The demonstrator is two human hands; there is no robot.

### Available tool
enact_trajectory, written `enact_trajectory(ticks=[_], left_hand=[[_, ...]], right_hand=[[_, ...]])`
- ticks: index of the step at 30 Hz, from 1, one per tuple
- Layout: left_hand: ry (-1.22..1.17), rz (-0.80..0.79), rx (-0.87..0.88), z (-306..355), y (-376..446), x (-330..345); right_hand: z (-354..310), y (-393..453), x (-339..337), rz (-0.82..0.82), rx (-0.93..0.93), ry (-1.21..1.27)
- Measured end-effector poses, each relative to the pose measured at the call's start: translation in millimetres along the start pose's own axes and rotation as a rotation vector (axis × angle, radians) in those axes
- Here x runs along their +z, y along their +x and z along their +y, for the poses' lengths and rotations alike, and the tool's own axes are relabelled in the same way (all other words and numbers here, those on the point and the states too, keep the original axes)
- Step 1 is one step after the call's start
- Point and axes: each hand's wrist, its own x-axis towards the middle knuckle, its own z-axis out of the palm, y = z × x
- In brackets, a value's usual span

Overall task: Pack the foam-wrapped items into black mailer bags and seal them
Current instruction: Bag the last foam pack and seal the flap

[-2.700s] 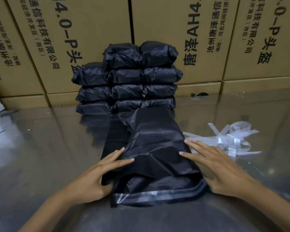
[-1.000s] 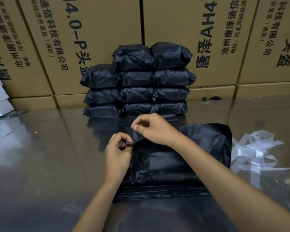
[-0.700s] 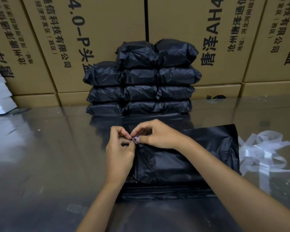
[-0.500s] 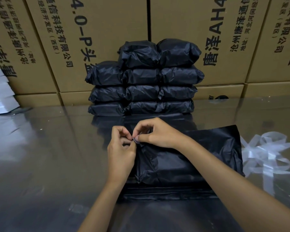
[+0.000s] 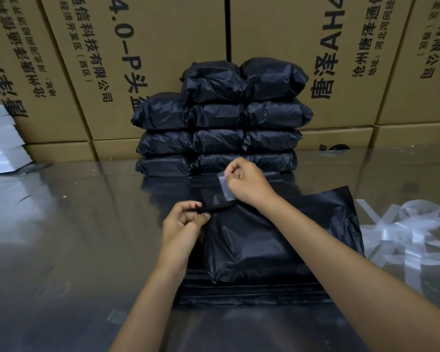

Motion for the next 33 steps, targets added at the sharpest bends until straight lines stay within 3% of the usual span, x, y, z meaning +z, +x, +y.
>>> enact_trajectory(ticks=[2,4,8,11,18,23,25,28,30,33], left_hand=[[-0.056,0.013,-0.127,-2.3,-0.2,3.5],[0.040,0.052,-0.152,-6.8,1.6,8.6],[0.524,0.099,-0.047,-13.4,0.3,18.6],[0.755,0.016,-0.024,-16.5,-6.5,26.7],[0.874,0.008,-0.026,-13.3,-0.5,32.2],[1.037,-0.084,-0.077,0.5,4.4,37.2],[1.105,-0.043,0.081,7.9,-0.9,41.0],[0.862,-0.048,0.511,20.7,-17.5,52.2],[0.724,-0.252,0.659,30.7,-29.8,65.4],[0.801,-0.550,0.679,35.8,-38.4,88.4]], right_hand=[[2.8,4.8,-5.6,0.048,0.053,0.024],[6.0,7.5,-12.5,0.097,0.103,0.059],[14.8,10.3,-33.7,0.150,0.186,0.197],[22.5,9.6,-55.4,0.179,0.192,0.293],[61.6,-17.3,-121.9,0.258,-0.015,-0.161],[112.7,-52.2,-163.1,0.306,0.046,-0.428],[136.8,-67.5,-174.1,0.298,0.091,-0.556],[170.1,-90.0,-190.4,0.295,0.168,-0.773],[182.2,-101.8,-199.3,0.275,0.231,-0.878],[187.0,-113.4,-207.3,0.224,0.279,-0.974]])
